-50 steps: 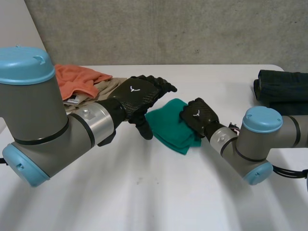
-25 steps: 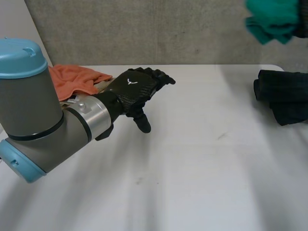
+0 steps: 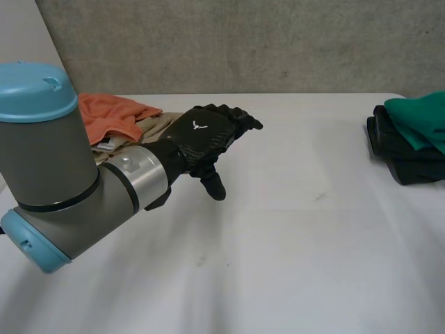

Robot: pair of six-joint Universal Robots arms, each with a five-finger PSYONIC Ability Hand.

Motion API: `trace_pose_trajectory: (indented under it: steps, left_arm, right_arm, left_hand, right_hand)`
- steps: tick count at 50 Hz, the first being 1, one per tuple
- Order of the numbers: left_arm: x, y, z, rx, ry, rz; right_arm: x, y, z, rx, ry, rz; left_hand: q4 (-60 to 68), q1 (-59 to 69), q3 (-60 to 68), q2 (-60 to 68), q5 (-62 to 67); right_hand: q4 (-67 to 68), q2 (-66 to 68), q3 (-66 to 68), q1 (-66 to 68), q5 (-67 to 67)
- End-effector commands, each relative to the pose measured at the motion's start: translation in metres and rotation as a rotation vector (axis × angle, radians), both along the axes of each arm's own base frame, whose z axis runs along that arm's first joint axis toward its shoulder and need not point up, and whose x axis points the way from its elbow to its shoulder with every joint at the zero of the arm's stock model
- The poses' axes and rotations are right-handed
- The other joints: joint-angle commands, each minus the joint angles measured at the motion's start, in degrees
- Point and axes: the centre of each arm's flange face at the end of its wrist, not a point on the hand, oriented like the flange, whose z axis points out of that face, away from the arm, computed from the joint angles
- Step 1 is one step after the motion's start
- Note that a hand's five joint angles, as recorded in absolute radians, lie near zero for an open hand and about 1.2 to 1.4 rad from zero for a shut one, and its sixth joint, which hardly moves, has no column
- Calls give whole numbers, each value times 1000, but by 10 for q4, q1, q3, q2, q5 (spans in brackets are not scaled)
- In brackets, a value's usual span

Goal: Fold the laundry.

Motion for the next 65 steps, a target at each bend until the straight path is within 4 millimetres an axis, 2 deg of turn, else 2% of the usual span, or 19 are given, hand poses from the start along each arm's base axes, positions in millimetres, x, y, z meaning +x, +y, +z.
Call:
trace_pose_trajectory:
  steps: [1,11,17,18,21,22,25,26,30,35,36,39,44,46,47,49,56,61,65]
  left_arm:
    - [0,3,6,-13,11,-3]
    - [-2,16,32,-53,85,-48]
    - [-2,29,61,-108,207,-135]
    - [-2,30,65,-113,223,-145]
    - [1,35,79,-132,295,-178]
    - [2,36,82,-135,311,-183]
    - [7,30,89,-147,364,-176]
    - [9,27,90,-148,373,-167]
    - [26,-2,96,-183,410,-84]
    - [64,-55,102,-241,412,75]
    - [82,-80,99,-256,400,144]
    - [103,-122,82,-237,374,231]
    - [142,-207,35,-216,291,362]
    - [152,-230,12,-214,241,392]
    - [166,-253,-11,-220,185,427]
    - [186,-280,-36,-253,104,473]
    - [212,-326,-109,-306,-36,585]
    - [215,-332,-136,-287,-47,595]
    - [213,-331,-145,-267,-51,590]
  right_arm:
    - [1,12,29,8,-10,-26]
    - [-33,50,104,88,50,-341]
    - [-31,64,155,-49,201,-499]
    - [-24,65,162,-79,206,-497]
    - [37,71,181,-198,176,-366]
    - [69,77,184,-236,144,-278]
    - [109,92,181,-255,101,-148]
    - [135,106,177,-251,86,-41]
    - [186,144,145,-162,111,243]
    - [214,188,101,-24,124,446]
    - [216,193,93,0,128,455]
    - [219,208,65,73,173,452]
    - [221,225,31,145,305,441]
    - [221,230,17,172,368,433]
    - [220,232,13,183,385,431]
    - [217,235,3,210,427,418]
    - [212,242,-9,269,434,408]
    - [211,248,-14,293,430,414]
    - [210,250,-17,302,427,415]
  left_hand:
    - [6,10,0,3,-6]
    - [7,12,2,5,-4]
    - [7,12,2,5,-4]
    - [7,12,2,5,-4]
    - [6,10,0,3,-6]
    - [6,10,0,3,-6]
    - [2,7,-3,0,-9]
    - [1,5,-5,-2,-11]
    - [-6,-2,-12,-8,-17]
    - [-9,-5,-15,-12,-21]
    - [-13,-8,-18,-15,-24]
    - [-13,-8,-18,-15,-24]
    - [-4,0,-10,-7,-16]
    - [-4,0,-10,-7,-16]
    - [-4,0,-10,-7,-16]
    - [-4,0,-10,-7,-16]
    - [27,32,22,25,16]
    - [49,54,44,47,38]
    - [157,161,151,154,145]
  right_hand:
    - [-308,-296,-305,-297,-301]
    - [-308,-296,-305,-297,-301]
    - [-308,-296,-305,-297,-301]
    - [-308,-296,-305,-297,-301]
    - [-308,-296,-305,-297,-301]
    - [-308,-296,-305,-297,-301]
    - [-308,-296,-305,-297,-301]
    - [-308,-296,-305,-297,-301]
    - [-308,-296,-305,-297,-301]
    - [-308,-296,-305,-297,-301]
    - [-308,-296,-305,-297,-301]
    - [-308,-296,-305,-297,-301]
    - [-308,-296,-305,-297,-301]
    - [-308,-296,-305,-297,-301]
    - [-308,-296,-305,-297,-301]
    - [-308,-296,-305,-297,-301]
    - [-308,-296,-305,-297,-301]
    - [-308,-296,-305,-297,-301]
    - [-308,-296,-305,-297,-301]
